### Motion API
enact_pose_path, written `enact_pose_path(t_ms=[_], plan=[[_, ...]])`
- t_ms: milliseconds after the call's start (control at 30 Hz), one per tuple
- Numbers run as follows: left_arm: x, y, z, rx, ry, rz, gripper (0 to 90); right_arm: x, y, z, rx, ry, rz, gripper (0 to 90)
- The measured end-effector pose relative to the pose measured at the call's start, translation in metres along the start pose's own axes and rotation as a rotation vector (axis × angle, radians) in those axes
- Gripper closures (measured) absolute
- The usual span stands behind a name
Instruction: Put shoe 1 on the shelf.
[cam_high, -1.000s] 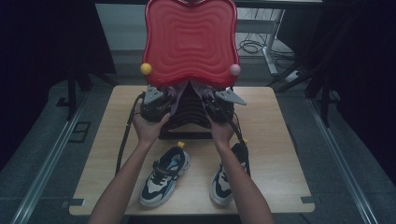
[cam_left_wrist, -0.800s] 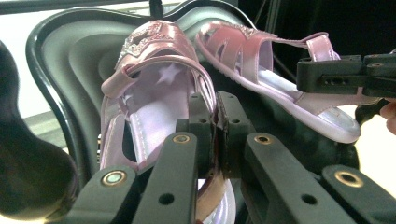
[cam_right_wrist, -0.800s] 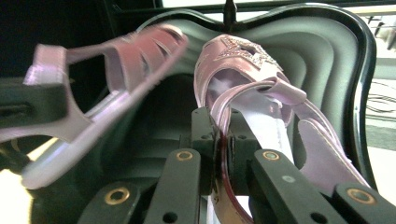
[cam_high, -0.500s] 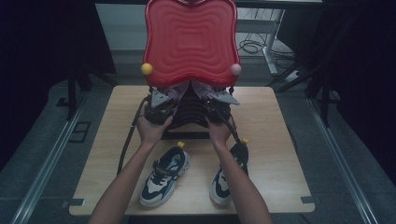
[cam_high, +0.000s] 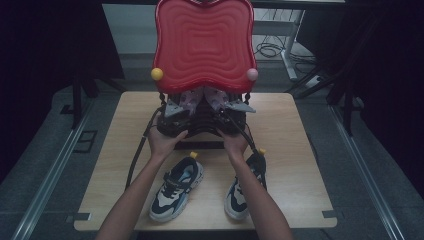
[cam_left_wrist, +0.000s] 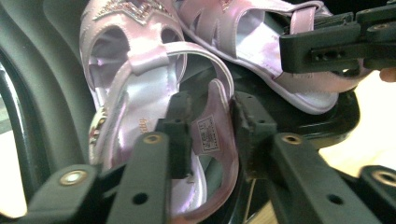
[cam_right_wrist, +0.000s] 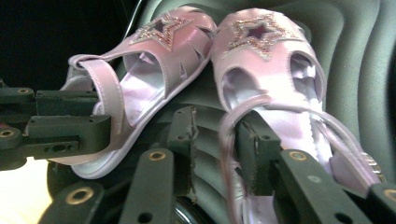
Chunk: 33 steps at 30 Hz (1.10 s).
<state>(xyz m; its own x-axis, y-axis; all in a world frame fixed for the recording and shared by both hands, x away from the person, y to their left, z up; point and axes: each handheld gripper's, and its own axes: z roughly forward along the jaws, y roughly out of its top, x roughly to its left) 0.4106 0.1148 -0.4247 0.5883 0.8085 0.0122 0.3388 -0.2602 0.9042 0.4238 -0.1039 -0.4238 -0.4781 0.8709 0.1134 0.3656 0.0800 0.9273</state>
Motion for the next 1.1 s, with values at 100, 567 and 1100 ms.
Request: enact_pose_path(t_ms=[100, 567, 1100], plan=[[0.000, 0.001, -0.007, -0.013, -0.012, -0.007, 60.3, 0.001, 0.001, -0.004, 0.005, 0.007, 0.007, 61.2], [-0.002, -0.010, -0.036, -0.005, -0.094, -0.062, 53.9, 0.002, -0.004, -0.033, 0.029, 0.106, -0.019, 52.8], [-0.008, -0.043, -0.095, -0.022, -0.175, -0.104, 54.9, 0.001, -0.029, -0.087, 0.075, 0.252, -0.112, 46.8]])
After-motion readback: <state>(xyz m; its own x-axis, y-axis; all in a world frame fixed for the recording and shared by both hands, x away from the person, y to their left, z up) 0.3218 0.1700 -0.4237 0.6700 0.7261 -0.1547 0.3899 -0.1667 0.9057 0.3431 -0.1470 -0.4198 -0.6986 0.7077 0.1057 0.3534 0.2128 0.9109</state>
